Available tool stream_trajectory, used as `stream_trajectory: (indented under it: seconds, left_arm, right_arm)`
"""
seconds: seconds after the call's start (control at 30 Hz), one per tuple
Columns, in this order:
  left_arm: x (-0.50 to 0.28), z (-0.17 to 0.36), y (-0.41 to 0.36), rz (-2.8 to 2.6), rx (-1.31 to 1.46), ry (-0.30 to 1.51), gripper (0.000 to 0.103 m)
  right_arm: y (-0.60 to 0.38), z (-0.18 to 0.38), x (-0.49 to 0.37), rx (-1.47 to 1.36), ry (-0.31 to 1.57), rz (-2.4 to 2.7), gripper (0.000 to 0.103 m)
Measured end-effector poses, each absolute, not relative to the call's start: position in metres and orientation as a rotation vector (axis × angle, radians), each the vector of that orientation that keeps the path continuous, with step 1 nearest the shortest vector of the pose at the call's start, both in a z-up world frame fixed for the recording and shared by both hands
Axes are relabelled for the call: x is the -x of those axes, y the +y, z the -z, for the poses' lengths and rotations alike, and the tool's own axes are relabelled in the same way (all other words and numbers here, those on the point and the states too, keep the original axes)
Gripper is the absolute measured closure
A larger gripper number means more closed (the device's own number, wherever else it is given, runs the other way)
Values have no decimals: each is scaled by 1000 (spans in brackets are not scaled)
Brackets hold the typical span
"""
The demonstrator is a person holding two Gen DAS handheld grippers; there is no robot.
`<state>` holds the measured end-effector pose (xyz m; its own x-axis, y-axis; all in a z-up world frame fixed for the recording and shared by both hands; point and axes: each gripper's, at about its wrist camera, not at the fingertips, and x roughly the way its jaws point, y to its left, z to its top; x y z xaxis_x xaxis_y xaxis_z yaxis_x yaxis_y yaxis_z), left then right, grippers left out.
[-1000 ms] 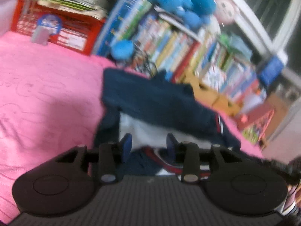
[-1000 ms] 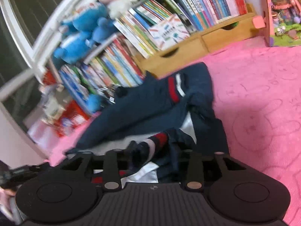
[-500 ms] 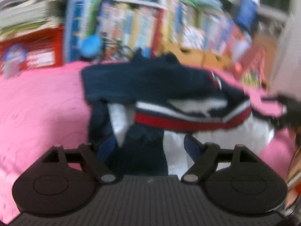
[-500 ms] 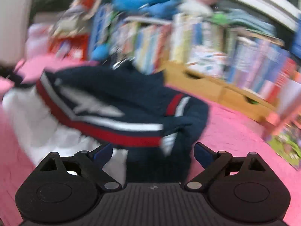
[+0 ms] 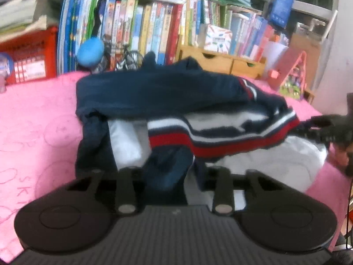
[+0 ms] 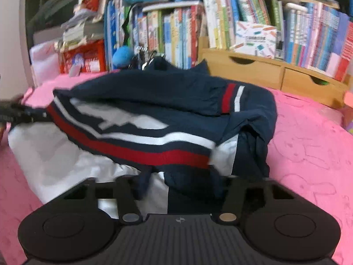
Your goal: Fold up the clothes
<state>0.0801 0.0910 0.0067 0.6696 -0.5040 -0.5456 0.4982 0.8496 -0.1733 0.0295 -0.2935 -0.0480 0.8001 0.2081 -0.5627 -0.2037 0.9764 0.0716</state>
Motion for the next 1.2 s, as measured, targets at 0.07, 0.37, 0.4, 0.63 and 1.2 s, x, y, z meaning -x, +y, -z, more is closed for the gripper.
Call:
stream_trajectory:
  seconds: [0.07,0.37,0.4,0.63,1.2]
  left_arm:
    - [-74,-20,91,565,19,581,77]
    - [-148,-107,69,484,-93,322,83]
    - [-166,-110,61,465,-104,313,83]
    - [-277,-54,16,360,-158,415,83]
    - [-324,2,8,242,-168,641,53]
  right_arm:
    - [-291,36,-23,-34,568,-220,77]
    - [-275,-55,-83,74,317,-144,82]
    - [-275,-64,-100,84,296,-128,82]
    - [-279,-34,-239,98,399,-28,82]
    - [-312,59,-313,18,630,102,23]
